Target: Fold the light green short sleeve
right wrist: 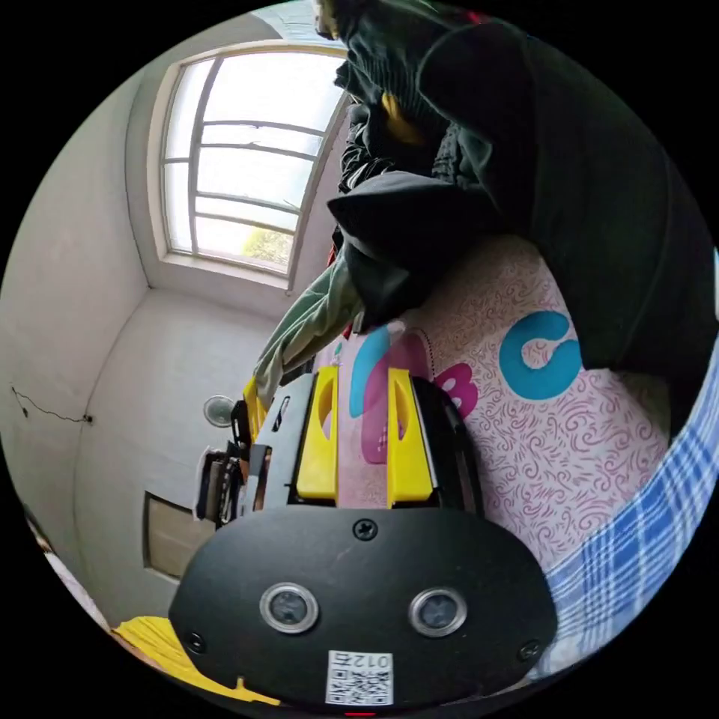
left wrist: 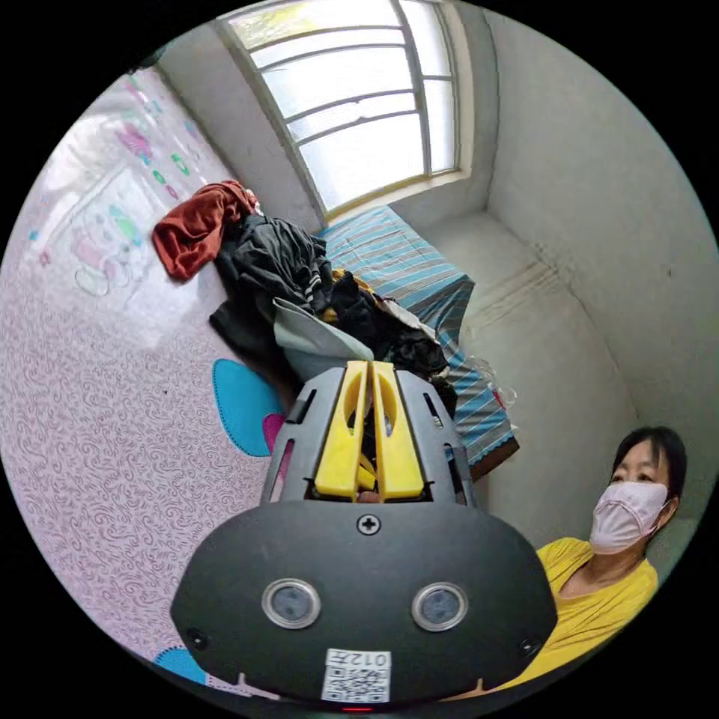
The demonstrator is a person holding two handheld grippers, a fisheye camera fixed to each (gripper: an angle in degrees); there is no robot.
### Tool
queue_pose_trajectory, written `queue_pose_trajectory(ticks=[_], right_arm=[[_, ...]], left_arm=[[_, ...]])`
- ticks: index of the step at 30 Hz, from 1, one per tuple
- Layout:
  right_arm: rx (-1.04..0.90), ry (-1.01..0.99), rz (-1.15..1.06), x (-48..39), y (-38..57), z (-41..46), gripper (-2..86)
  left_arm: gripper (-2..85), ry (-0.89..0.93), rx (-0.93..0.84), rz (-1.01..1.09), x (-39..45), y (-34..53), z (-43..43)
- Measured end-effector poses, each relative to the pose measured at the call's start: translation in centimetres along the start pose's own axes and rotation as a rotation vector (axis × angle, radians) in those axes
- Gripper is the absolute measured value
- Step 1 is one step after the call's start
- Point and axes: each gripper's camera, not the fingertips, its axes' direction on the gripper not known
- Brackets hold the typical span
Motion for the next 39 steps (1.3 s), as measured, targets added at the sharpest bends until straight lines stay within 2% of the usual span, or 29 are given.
queue_pose_trajectory(ticks=[3,6,10,14,18,20,25,28,29,30,31,32,33,34,35,39], right_arm=[[0.024,-0.113,-0.010,-1.1,0.3,-2.0,12.8],[0.073,-0.084,0.021,-2.3,0.8,-3.3,13.5],[0.170,-0.237,0.125,-3.6,-0.1,-4.9,12.9],[0.098,-0.362,0.203,-3.9,-0.5,-4.2,12.4],[0.118,-0.553,0.186,-4.1,1.7,-4.9,3.7],[0.149,-0.546,0.094,-6.5,2.5,-6.5,2.6],[0.169,-0.389,-0.460,-20.0,6.5,-12.7,2.5],[0.177,-0.370,-0.726,-24.6,10.5,-13.8,2.0],[0.163,-0.374,-0.753,-24.8,11.0,-13.5,1.7],[0.115,-0.362,-0.706,-24.3,11.3,-12.4,1.2],[0.056,-0.353,-0.562,-22.3,11.0,-10.8,0.8],[0.041,-0.380,-0.472,-20.9,11.0,-10.2,0.6],[0.030,-0.472,-0.314,-18.3,11.3,-9.3,0.4],[0.027,-0.552,-0.253,-17.1,12.0,-8.8,0.3],[0.030,-0.567,-0.250,-17.1,12.4,-8.8,0.4],[0.045,-0.487,-0.385,-21.5,17.1,-10.1,0.1]], left_arm=[[0.2,0.090,-0.032,0.064,1.3,-0.9,0.0],[0.1,0.215,-0.038,0.080,1.6,-1.2,-0.5],[0.2,0.241,-0.056,0.168,3.8,-2.0,-2.4],[0.2,0.288,-0.109,0.308,7.1,-3.1,-4.1],[0.2,0.287,-0.184,0.531,11.7,-3.8,-6.1],[0.2,0.319,-0.155,0.586,12.6,-4.1,-7.9],[0.1,0.577,0.037,0.641,11.8,-5.7,-15.1],[0.0,0.717,0.130,0.670,10.1,-6.8,-18.8],[0.0,0.741,0.146,0.667,9.3,-7.5,-19.9],[0.0,0.691,0.150,0.604,8.0,-8.5,-20.5],[0.0,0.647,0.152,0.546,7.1,-9.1,-20.8],[0.0,0.568,0.162,0.399,4.4,-10.3,-21.2],[0.0,0.570,0.183,0.297,1.8,-11.0,-21.7],[0.0,0.597,0.202,0.273,0.7,-11.2,-22.1],[0.1,0.658,0.246,0.254,-0.4,-11.7,-23.0],[0.0,0.613,0.221,0.396,0.9,-14.6,-26.5]])
